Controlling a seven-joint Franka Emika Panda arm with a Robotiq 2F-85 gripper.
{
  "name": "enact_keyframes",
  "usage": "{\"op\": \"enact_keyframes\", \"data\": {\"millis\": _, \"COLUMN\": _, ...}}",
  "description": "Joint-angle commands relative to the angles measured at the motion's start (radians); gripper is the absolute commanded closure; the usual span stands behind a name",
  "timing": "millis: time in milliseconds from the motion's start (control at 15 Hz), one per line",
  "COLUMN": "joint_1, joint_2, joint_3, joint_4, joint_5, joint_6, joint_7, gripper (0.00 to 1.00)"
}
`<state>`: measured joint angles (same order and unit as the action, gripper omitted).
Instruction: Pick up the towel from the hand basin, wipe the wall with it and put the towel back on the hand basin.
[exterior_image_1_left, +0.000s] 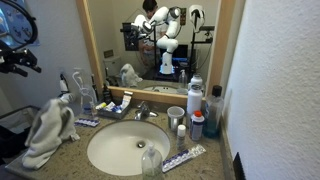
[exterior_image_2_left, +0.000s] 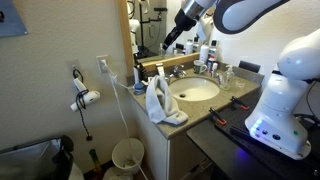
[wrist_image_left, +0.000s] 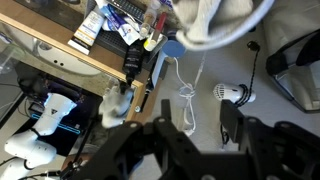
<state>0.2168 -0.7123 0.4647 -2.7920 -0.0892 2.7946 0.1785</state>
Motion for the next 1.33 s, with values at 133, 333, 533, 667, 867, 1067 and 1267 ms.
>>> {"op": "enact_keyframes", "data": {"millis": 133, "joint_1": -0.055, "joint_2": 0.04, "joint_3": -0.139, "joint_4": 0.001, "joint_5": -0.057, "joint_6": 0.039, "joint_7": -0.106, "gripper": 0.01}}
{"op": "enact_keyframes", "data": {"millis": 333, "joint_1": -0.06, "joint_2": 0.06, "joint_3": -0.257, "joint_4": 0.001, "joint_5": -0.077, "joint_6": 0.051, "joint_7": -0.227, "gripper": 0.0}}
{"op": "enact_keyframes", "data": {"millis": 533, "joint_1": -0.018, "joint_2": -0.002, "joint_3": -0.27, "joint_4": 0.004, "joint_5": -0.067, "joint_6": -0.045, "joint_7": -0.261, "gripper": 0.0}}
{"op": "enact_keyframes", "data": {"millis": 667, "joint_1": -0.013, "joint_2": -0.038, "joint_3": -0.303, "joint_4": 0.006, "joint_5": -0.067, "joint_6": -0.1, "joint_7": -0.297, "gripper": 0.0}}
{"op": "enact_keyframes", "data": {"millis": 867, "joint_1": -0.028, "joint_2": -0.094, "joint_3": -0.354, "joint_4": 0.01, "joint_5": -0.068, "joint_6": -0.175, "joint_7": -0.339, "gripper": 0.0}}
{"op": "enact_keyframes", "data": {"millis": 1067, "joint_1": -0.046, "joint_2": -0.173, "joint_3": -0.418, "joint_4": 0.013, "joint_5": -0.053, "joint_6": -0.231, "joint_7": -0.355, "gripper": 0.0}}
{"op": "enact_keyframes", "data": {"millis": 1267, "joint_1": -0.107, "joint_2": -0.211, "joint_3": -0.451, "joint_4": 0.083, "joint_5": -0.049, "joint_6": -0.274, "joint_7": -0.318, "gripper": 0.0}}
